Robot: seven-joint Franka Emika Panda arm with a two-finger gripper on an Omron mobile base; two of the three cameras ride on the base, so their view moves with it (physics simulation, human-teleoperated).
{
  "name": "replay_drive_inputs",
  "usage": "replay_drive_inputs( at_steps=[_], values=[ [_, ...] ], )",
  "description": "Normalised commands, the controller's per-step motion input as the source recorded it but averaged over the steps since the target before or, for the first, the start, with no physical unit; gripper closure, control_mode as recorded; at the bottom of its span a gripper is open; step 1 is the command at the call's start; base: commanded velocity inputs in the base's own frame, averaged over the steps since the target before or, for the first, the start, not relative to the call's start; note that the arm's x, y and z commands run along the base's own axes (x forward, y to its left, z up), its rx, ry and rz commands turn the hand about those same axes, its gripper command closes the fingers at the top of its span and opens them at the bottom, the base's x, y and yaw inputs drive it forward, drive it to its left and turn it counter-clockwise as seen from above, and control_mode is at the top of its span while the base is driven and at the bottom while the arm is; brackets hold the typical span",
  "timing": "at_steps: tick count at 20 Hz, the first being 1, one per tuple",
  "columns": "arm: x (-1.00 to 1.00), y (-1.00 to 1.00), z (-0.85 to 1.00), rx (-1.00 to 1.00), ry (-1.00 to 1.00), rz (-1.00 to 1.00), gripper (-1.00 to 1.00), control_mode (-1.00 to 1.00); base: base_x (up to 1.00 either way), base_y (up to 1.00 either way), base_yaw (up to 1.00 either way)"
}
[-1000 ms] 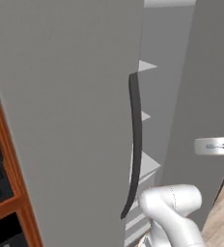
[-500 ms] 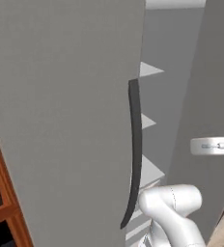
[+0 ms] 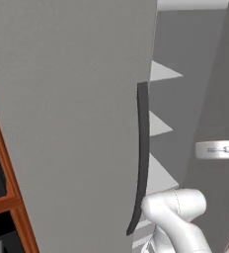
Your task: Take the peach, potato, and eggplant from the freezer and place them in the bowl on the counter.
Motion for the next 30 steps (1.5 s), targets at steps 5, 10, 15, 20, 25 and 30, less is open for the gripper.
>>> replay_drive_inputs(
  at_steps=[5,10,15,20,25,30],
  values=[
    [0.0,0.0,0.0,0.0,0.0,0.0,-1.0,1.0,0.28,-0.5,0.34],
    [0.09,0.0,0.0,0.0,0.0,-0.01,-1.0,-1.0,0.15,-0.14,-0.01],
    [0.54,-0.15,0.0,0.03,0.04,-0.14,-1.0,-1.0,0.0,0.0,0.0],
    [0.29,-0.2,-0.01,0.1,-0.08,-0.28,-1.0,-1.0,0.0,0.0,0.0],
    [0.14,-0.09,0.0,0.18,-0.16,-0.25,-1.0,-1.0,0.0,0.0,0.0],
    [0.0,-0.21,0.02,0.28,-0.07,-0.04,-1.0,-1.0,0.0,0.0,0.0]
  ],
)
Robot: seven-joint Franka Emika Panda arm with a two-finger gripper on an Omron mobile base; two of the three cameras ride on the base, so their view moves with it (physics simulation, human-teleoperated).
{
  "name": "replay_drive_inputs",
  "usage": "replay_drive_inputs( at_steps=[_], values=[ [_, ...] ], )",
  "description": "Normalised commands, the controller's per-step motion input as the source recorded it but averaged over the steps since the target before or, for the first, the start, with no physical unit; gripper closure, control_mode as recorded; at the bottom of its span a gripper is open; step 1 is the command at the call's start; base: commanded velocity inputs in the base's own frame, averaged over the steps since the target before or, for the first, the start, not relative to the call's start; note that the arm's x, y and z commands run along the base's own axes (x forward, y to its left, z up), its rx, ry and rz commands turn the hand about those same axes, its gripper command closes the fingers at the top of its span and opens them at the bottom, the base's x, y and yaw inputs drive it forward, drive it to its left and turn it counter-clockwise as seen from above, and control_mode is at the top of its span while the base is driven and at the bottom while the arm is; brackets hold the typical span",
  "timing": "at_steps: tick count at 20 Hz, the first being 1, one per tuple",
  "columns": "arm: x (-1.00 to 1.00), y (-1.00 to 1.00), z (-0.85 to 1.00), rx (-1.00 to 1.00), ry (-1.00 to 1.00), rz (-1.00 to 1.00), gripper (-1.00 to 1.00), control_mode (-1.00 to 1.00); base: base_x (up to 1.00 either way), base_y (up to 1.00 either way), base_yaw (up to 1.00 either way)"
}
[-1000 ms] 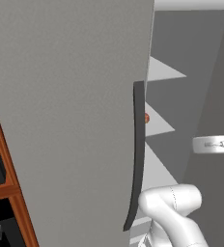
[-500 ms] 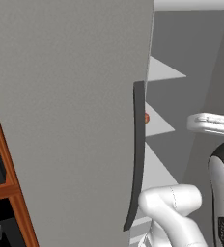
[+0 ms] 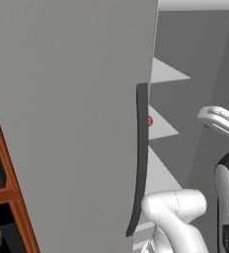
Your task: Take the peach, potato, and eggplant from the freezer and place them in the bowl on the counter.
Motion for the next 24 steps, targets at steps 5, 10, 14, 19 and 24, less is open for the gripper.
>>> replay_drive_inputs(
  at_steps=[5,10,14,19,24],
  values=[
    [0.2,-0.04,0.01,0.1,0.08,0.03,-1.0,-1.0,0.0,0.0,0.0],
    [0.47,0.0,-0.01,0.0,0.12,0.01,-1.0,-1.0,0.0,0.0,0.0],
    [0.38,-0.01,-0.18,0.01,0.04,0.07,-1.0,-1.0,0.0,0.0,0.0],
    [0.41,-0.06,-0.25,0.0,0.0,0.09,-1.0,-1.0,0.0,0.0,0.0],
    [0.37,-0.05,-0.37,0.0,0.0,0.05,-1.0,-1.0,0.0,0.0,0.0]
  ],
)
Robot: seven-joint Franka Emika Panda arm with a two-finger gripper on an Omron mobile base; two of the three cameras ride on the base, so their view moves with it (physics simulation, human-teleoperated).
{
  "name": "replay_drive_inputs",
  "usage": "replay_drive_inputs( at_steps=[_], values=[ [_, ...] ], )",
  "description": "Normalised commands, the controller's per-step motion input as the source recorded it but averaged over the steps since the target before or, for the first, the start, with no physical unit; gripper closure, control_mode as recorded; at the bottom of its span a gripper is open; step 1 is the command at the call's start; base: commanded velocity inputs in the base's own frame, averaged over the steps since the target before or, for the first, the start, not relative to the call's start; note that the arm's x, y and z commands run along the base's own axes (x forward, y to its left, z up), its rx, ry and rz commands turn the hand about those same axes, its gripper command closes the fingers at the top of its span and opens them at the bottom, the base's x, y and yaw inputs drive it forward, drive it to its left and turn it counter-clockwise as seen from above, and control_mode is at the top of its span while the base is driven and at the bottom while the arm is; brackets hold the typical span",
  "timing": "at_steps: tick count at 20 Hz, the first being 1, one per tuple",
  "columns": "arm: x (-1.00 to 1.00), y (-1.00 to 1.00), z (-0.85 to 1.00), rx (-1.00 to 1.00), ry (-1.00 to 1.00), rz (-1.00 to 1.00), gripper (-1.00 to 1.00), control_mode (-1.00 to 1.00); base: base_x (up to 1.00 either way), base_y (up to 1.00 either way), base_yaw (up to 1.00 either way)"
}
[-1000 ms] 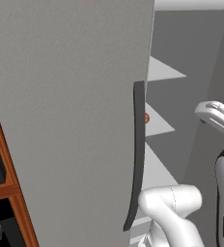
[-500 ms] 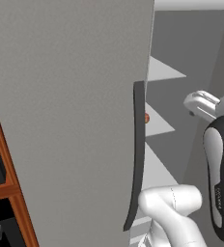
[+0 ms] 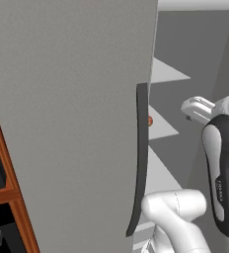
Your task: Take the peach, potato, and eggplant from the freezer and place them in the bowl on the counter.
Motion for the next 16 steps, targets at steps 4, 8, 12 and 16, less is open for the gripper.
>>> replay_drive_inputs(
  at_steps=[4,8,12,16],
  values=[
    [0.45,0.0,-0.27,0.0,0.0,0.03,-1.0,-1.0,0.0,0.0,0.0],
    [0.5,-0.02,-0.26,0.0,0.0,0.03,-1.0,-1.0,0.0,0.0,0.0],
    [0.62,0.0,-0.28,0.0,0.03,0.01,-1.0,-1.0,0.0,0.0,0.0],
    [0.61,0.0,-0.33,0.0,0.04,0.01,-1.0,-1.0,0.0,0.0,0.0]
  ],
)
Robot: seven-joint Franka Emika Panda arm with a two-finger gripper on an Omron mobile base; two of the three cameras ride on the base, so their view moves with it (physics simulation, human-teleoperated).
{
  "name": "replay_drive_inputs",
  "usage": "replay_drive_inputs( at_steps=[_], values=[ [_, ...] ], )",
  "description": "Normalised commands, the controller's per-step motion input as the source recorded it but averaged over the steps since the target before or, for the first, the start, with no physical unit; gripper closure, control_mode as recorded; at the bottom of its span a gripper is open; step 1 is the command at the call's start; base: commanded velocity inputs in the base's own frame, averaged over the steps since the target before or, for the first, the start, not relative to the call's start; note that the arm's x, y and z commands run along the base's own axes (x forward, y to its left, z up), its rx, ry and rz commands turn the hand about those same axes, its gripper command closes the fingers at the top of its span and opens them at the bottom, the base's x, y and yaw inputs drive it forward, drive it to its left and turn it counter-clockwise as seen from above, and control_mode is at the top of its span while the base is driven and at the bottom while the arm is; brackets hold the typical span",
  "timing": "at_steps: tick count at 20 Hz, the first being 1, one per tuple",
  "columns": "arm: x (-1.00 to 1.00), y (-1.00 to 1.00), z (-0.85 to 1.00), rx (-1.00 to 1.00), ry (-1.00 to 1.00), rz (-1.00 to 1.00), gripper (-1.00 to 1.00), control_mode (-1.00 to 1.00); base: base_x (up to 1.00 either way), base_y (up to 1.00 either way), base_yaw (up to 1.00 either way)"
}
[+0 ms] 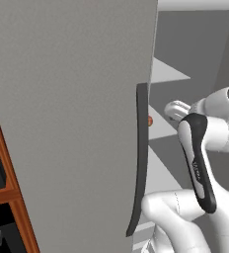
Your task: Take the peach, potato, and eggplant from the freezer and place them in the bowl on the counter.
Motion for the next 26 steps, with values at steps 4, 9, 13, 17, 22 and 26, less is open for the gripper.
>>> replay_drive_inputs(
  at_steps=[4,9,13,17,22,26],
  values=[
    [0.63,-0.01,-0.3,0.0,0.03,0.02,-1.0,-1.0,0.0,0.0,0.0],
    [0.61,-0.06,-0.26,0.0,0.0,0.05,-1.0,-1.0,0.0,0.0,0.0],
    [0.52,-0.02,-0.26,0.0,0.05,0.03,-1.0,-1.0,0.0,0.0,0.0],
    [0.54,0.0,-0.34,0.0,0.04,0.01,-1.0,-1.0,0.0,0.0,0.0],
    [0.51,0.0,-0.29,0.0,0.0,0.02,-1.0,-1.0,0.0,0.0,0.0],
    [0.47,0.0,-0.17,0.0,0.0,0.02,-1.0,-1.0,0.0,0.0,0.0]
  ],
)
